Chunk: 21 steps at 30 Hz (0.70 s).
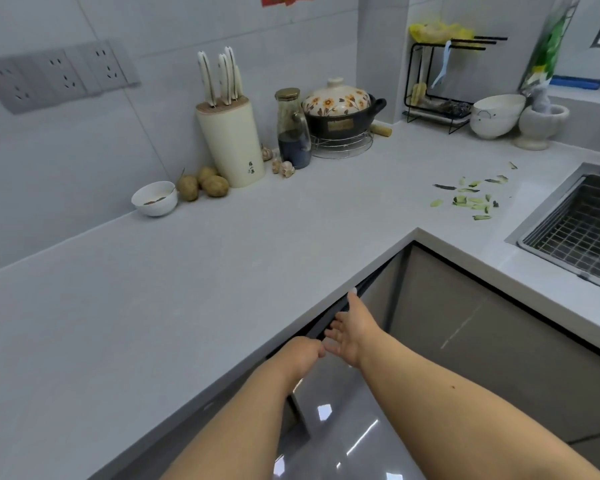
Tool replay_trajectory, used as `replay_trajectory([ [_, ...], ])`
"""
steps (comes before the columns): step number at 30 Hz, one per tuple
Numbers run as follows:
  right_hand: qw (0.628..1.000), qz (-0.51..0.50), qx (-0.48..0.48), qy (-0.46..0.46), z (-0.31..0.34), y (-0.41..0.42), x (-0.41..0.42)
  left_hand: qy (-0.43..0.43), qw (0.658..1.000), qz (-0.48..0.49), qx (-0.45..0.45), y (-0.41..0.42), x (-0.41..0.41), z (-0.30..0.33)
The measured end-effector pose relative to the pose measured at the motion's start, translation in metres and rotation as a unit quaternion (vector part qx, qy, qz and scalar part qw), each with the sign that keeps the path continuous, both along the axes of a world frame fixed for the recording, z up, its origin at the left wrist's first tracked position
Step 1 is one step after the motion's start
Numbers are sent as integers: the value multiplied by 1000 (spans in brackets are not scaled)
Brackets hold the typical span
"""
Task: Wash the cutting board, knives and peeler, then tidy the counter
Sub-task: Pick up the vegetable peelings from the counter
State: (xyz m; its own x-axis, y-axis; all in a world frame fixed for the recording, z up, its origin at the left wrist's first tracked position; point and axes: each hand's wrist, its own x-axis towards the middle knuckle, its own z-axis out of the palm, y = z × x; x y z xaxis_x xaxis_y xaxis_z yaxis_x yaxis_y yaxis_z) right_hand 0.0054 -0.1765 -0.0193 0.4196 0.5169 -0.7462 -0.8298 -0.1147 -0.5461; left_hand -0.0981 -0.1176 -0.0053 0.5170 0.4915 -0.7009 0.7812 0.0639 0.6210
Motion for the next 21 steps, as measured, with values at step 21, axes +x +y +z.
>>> replay_trajectory([
  [21, 939, 52, -139, -312, 68, -52, 198, -127, 991, -24, 23, -31, 211, 60],
])
